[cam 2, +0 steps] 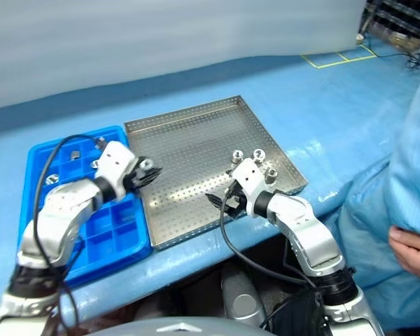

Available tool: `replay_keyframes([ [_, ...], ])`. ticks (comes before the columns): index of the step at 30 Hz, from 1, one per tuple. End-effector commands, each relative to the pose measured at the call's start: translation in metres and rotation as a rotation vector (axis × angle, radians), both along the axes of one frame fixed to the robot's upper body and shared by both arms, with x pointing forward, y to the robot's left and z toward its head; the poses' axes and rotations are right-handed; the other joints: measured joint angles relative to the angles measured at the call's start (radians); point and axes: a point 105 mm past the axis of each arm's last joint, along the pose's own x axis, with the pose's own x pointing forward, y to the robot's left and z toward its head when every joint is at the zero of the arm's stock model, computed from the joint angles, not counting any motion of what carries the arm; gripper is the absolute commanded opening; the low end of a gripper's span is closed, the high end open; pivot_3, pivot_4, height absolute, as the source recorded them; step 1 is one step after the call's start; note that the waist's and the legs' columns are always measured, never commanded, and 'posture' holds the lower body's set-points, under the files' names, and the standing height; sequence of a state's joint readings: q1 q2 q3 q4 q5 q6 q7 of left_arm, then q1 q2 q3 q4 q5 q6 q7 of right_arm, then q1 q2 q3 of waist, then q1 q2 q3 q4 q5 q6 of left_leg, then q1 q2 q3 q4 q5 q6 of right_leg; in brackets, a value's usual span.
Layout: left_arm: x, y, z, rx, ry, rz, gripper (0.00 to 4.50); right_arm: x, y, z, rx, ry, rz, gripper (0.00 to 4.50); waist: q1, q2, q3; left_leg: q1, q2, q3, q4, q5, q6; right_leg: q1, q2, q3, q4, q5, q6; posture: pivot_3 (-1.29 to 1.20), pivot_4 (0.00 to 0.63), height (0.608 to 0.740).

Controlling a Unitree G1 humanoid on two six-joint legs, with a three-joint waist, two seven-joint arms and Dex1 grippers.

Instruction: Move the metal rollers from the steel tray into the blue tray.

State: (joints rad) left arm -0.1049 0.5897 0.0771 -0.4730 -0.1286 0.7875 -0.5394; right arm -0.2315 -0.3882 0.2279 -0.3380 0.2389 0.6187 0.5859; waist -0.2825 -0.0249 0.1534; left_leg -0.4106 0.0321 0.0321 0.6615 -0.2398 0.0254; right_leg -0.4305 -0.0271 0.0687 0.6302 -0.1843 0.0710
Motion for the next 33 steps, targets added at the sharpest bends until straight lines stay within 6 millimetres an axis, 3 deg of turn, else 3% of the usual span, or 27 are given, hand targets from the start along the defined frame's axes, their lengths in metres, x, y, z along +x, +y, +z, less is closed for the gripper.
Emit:
replay_keyframes([
  [1, -0.022, 0.029, 0.031, 0.074, -0.085, 0.125, 1.83, -0.001, 0.012, 0.009, 0.025, -0.039, 0.065, 4.5, 0.03, -0.001, 0.001, -0.001, 0.001, 0.0, 0.0, 0.0, 0.0, 0.0, -0.001, -0.001, 0.0, 0.0, 0.0, -0.07, 0.15, 0.74],
  [7, -0.051, 0.06, 0.031, 0.083, -0.071, 0.311, 1.83, 0.0, 0.024, 0.007, 0.026, -0.033, 0.127, 4.5, 0.138, -0.002, 0.001, -0.001, 0.0, 0.0, 0.0, 0.0, -0.001, -0.001, -0.003, -0.002, -0.001, -0.002, -0.004, 0.01, 0.15, 0.74],
  [14, -0.055, 0.052, 0.003, 0.032, 0.006, 0.315, 1.83, 0.001, 0.031, 0.007, 0.01, -0.044, 0.168, 4.5, 0.233, -0.004, 0.001, -0.001, 0.001, 0.002, 0.002, 0.0, -0.001, 0.0, -0.003, -0.003, -0.001, -0.002, -0.006, 0.02, 0.15, 0.74],
  [30, -0.033, 0.033, -0.01, -0.008, 0.034, 0.21, 1.83, 0.001, 0.023, 0.008, -0.013, -0.062, 0.135, 4.5, 0.243, -0.004, 0.001, -0.001, -0.002, 0.003, 0.002, 0.0, -0.001, 0.0, -0.002, -0.004, -0.001, 0.0, -0.01, -0.05, 0.15, 0.74],
  [33, -0.033, 0.036, -0.011, 0.0, 0.038, 0.216, 2.86, 0.001, 0.021, 0.008, -0.012, -0.064, 0.121, 4.5, 0.241, -0.004, 0.001, -0.001, -0.002, 0.003, 0.002, 0.0, -0.001, 0.0, -0.002, -0.004, -0.001, 0.0, -0.01, -0.06, 0.15, 0.74],
])
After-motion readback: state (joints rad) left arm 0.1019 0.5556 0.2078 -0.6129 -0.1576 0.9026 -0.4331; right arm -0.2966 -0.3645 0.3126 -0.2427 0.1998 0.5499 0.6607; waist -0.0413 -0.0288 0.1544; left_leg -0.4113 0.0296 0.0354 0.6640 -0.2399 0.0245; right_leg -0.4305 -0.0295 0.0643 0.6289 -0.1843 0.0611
